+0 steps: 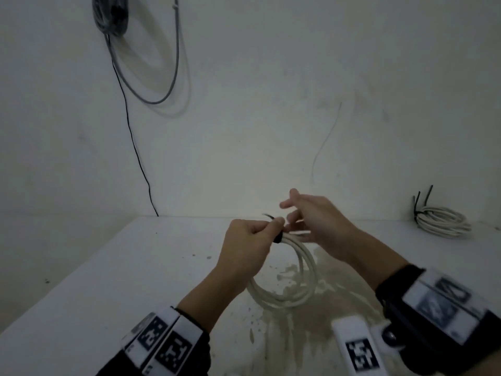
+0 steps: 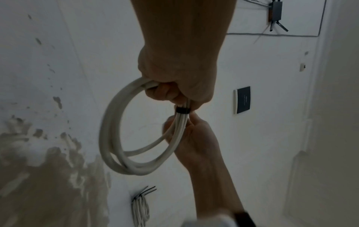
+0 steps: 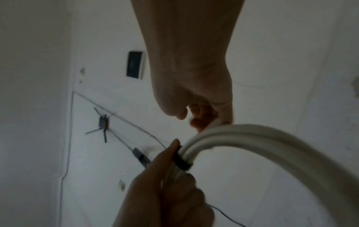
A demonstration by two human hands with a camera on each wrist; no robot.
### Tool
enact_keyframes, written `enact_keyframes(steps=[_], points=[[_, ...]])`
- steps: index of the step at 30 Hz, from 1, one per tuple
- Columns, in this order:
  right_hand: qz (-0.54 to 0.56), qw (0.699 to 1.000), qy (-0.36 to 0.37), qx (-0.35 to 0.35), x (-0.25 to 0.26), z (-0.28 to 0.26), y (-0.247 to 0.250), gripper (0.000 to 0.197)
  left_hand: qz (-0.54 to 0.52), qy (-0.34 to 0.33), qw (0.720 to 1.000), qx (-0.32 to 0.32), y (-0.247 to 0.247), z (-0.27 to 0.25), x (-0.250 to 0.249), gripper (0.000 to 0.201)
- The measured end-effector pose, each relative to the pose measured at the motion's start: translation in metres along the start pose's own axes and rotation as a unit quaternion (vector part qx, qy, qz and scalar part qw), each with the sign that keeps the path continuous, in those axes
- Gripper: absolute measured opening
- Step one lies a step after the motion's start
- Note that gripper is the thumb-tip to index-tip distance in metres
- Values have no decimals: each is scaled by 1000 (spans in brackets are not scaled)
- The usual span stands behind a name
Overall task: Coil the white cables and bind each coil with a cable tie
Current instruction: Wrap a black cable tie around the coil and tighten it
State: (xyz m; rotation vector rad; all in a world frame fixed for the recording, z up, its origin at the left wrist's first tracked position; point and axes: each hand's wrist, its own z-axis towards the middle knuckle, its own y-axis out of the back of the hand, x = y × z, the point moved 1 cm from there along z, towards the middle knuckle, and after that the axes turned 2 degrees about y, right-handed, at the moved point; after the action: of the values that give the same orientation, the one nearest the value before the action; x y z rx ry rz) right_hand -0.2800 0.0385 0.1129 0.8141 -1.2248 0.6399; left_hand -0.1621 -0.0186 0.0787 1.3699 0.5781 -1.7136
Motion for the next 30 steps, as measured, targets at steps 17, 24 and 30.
enact_keyframes(steps=[17, 24, 30], points=[[-1, 984, 141, -109, -15, -25, -9, 44, -82, 21, 994, 74, 12, 6, -14, 35], [98, 988, 77, -88, -16, -24, 6, 40, -352, 104, 926, 93, -3, -9, -11, 34], [44, 998, 51, 6, -22, -43, 23, 22, -312, 96, 944, 52, -7, -5, -6, 33]])
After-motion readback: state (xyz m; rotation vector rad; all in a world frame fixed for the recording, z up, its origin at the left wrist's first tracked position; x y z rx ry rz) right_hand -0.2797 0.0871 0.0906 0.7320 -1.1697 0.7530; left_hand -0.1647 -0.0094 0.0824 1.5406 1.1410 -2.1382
